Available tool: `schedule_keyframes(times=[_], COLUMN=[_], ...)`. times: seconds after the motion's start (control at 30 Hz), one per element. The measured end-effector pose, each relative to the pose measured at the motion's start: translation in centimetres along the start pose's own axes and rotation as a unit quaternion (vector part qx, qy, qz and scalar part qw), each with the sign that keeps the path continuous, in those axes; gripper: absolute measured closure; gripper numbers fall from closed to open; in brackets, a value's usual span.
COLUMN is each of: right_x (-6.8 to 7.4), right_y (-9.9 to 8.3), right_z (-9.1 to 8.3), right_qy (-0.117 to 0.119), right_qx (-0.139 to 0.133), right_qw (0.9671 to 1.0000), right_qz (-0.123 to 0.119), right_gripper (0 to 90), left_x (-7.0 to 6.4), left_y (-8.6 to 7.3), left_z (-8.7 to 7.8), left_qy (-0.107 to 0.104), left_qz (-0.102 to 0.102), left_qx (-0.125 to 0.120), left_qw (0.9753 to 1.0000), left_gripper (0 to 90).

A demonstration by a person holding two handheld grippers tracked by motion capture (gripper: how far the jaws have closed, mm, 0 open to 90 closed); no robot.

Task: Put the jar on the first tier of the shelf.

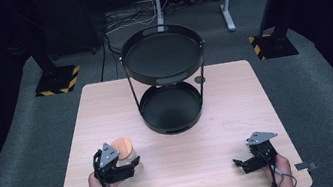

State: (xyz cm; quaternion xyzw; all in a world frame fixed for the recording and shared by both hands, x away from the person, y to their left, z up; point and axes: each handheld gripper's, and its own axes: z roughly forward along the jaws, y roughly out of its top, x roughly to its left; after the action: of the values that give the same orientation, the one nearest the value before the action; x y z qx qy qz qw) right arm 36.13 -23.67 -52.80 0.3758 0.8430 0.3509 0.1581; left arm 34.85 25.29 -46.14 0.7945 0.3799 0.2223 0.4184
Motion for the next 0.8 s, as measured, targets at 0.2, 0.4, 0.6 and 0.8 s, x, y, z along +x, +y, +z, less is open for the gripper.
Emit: schedule_keyframes(times=[0.2, 0.4, 0.6, 0.8], right_x=[0.0, 0.0, 0.0, 0.0], right_y=[0.0, 0.0, 0.0, 0.0], right_z=[0.0, 0.0, 0.0, 0.0], right_qy=[0.000, 0.000, 0.000, 0.001], right_qx=[0.000, 0.000, 0.000, 0.000], right_qw=[1.0000, 1.0000, 1.0000, 1.0000], right_qz=[0.001, 0.001, 0.000, 0.000], right_gripper=[0.0, 0.0, 0.0, 0.0], left_x=[-0.1, -0.1, -0.3, -0.5], left_y=[0.5, 1.0, 1.8, 2.5], left_z=[0.1, 0.2, 0.8, 1.2], left_qy=[0.000, -0.001, -0.005, -0.008], left_qz=[0.004, 0.008, 0.007, 0.016], left_qx=[0.001, -0.003, -0.009, -0.009], left_qw=[1.0000, 1.0000, 0.9999, 0.9998], left_gripper=[25.3, 25.3, 25.3, 25.3])
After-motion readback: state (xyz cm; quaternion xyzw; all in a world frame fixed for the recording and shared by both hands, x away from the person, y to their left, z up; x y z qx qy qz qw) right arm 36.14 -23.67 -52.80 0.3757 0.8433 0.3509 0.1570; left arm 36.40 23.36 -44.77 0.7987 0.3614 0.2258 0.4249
